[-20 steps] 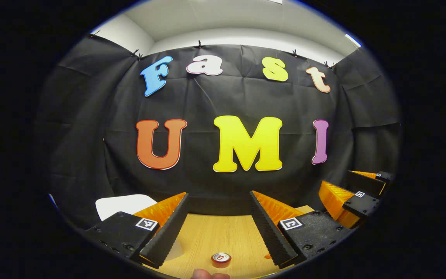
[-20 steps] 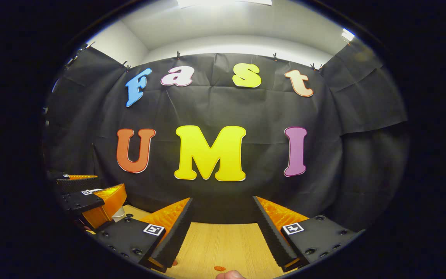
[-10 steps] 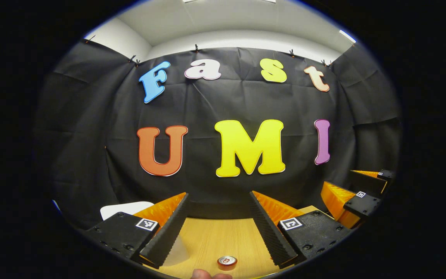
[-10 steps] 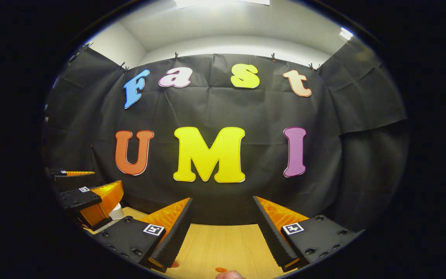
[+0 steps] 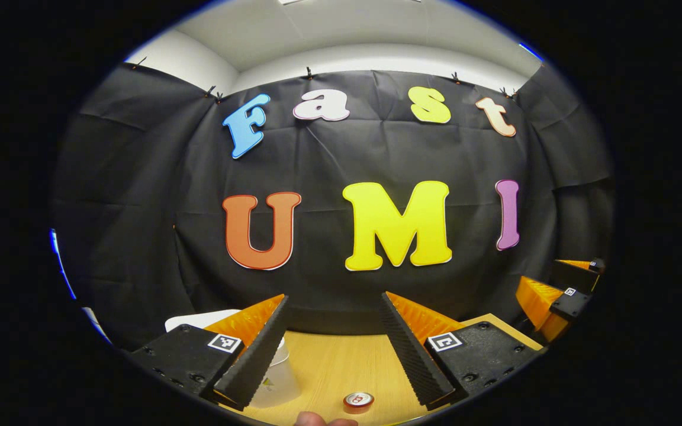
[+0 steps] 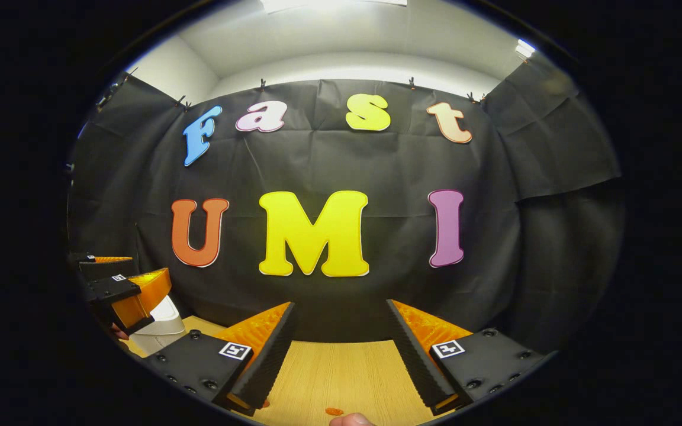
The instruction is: Press the lid of the desktop garbage bin to open it, pick up the crumpled paper on the desktop and throw it into the bin, then pick up the pop can on the desktop and drop it into the bin, and finally close the garbage bin lid.
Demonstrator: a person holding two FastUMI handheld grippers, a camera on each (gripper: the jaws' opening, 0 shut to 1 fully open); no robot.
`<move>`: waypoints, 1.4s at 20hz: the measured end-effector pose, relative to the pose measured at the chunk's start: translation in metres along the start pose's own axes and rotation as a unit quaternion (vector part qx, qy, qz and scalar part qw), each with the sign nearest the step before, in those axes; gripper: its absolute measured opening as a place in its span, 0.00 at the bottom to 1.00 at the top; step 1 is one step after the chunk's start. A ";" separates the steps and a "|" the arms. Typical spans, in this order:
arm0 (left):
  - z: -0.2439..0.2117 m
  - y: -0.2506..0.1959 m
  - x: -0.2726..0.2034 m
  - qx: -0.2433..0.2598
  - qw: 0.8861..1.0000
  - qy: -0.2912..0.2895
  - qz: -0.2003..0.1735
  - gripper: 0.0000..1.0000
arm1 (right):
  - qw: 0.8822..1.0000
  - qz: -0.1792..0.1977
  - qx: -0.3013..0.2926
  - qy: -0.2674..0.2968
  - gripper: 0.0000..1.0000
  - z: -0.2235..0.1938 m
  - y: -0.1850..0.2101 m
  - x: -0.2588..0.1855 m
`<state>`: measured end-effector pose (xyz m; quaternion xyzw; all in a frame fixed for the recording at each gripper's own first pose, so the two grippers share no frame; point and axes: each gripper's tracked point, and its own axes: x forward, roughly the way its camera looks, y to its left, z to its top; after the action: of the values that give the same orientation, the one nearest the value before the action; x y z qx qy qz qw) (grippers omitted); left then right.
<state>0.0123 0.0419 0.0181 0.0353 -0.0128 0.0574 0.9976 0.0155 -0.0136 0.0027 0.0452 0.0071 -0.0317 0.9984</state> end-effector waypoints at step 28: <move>-0.107 0.157 0.051 -0.044 0.968 0.130 0.211 0.55 | 0.999 0.021 -0.038 0.024 0.94 -0.017 0.002 0.018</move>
<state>0.0472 0.2107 -0.0759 -0.0195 0.1075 0.2701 0.9566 0.0335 -0.0111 -0.0148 0.0077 0.0314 -0.0090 0.9994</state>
